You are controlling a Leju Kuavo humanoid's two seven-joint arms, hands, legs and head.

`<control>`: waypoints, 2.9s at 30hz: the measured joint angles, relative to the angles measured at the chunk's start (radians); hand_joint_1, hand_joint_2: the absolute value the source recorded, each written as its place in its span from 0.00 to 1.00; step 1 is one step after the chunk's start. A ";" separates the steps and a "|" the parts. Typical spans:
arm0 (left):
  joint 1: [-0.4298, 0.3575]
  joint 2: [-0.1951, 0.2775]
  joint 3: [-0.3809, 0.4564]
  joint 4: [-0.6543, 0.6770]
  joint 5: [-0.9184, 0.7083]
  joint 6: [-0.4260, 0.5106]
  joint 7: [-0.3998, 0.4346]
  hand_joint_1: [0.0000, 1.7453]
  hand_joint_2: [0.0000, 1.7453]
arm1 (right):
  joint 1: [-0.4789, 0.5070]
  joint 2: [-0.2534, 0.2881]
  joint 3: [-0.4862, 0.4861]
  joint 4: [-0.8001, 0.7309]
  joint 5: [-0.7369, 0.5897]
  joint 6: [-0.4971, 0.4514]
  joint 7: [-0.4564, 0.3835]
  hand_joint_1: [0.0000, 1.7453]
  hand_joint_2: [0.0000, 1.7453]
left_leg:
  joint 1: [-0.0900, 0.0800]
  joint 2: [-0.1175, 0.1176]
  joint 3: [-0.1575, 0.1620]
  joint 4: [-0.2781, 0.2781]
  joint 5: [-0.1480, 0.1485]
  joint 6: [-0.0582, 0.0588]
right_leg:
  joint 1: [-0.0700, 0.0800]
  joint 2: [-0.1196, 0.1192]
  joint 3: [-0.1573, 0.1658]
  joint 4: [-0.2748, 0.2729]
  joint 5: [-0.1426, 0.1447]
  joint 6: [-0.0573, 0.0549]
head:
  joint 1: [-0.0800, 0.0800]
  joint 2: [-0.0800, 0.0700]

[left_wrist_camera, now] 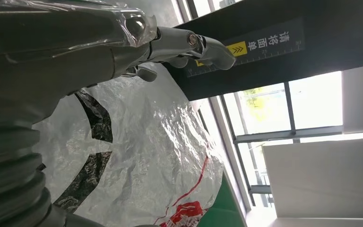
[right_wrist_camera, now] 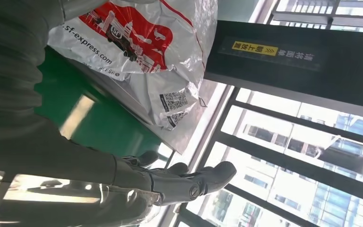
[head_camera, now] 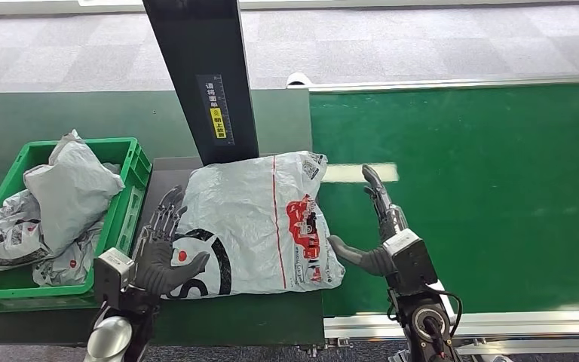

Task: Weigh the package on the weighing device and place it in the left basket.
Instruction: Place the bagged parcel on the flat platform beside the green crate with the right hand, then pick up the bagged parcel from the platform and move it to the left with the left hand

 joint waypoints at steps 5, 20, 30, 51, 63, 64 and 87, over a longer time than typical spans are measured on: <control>0.000 0.003 -0.012 0.004 0.000 0.000 0.003 0.00 1.00 | 0.014 0.000 -0.013 -0.036 0.001 0.000 0.000 0.00 1.00 | 0.000 0.000 0.000 0.000 0.000 0.000 | 0.000 0.000 0.000 0.000 0.000 0.000 | 0.000 0.000; -0.072 -0.005 -0.174 0.085 -0.587 0.321 0.196 0.00 1.00 | 0.076 0.030 -0.048 -0.095 0.134 -0.046 0.016 0.00 1.00 | 0.000 -0.001 0.000 0.000 0.000 0.000 | 0.000 0.000 0.000 0.000 0.000 0.000 | 0.000 0.000; -0.127 -0.009 -0.243 0.172 -0.698 0.342 0.288 0.00 1.00 | 0.086 0.050 -0.089 -0.075 0.124 -0.036 0.045 0.00 1.00 | 0.000 -0.001 0.000 0.000 0.000 0.000 | 0.000 0.000 0.000 0.000 0.000 0.000 | 0.000 0.000; -0.165 -0.013 -0.252 0.273 -0.668 0.254 0.325 0.48 1.00 | 0.082 0.067 -0.117 0.005 0.155 -0.018 0.088 0.00 1.00 | 0.000 -0.001 0.000 0.000 0.000 0.000 | 0.000 0.000 0.000 0.000 0.000 0.000 | 0.000 0.000; -0.161 -0.009 -0.239 0.323 -0.792 0.504 0.298 1.00 1.00 | 0.076 0.067 -0.129 0.045 0.164 -0.019 0.092 0.00 1.00 | 0.000 -0.001 -0.001 0.000 0.000 0.000 | 0.000 0.000 0.000 0.000 0.000 0.000 | 0.000 0.000; -0.158 -0.009 -0.236 0.323 -0.796 0.516 0.300 1.00 1.00 | 0.077 0.067 -0.130 0.046 0.162 -0.019 0.092 0.00 1.00 | 0.000 -0.001 -0.001 0.000 0.000 0.000 | 0.000 0.000 0.000 0.000 0.000 0.000 | 0.000 0.000; -0.151 -0.006 -0.203 0.323 -0.734 0.521 0.276 1.00 1.00 | 0.086 0.072 -0.146 0.047 0.147 -0.019 0.087 0.00 1.00 | 0.000 -0.001 -0.001 0.000 0.000 0.000 | 0.000 0.000 0.000 0.000 0.000 0.000 | 0.000 0.000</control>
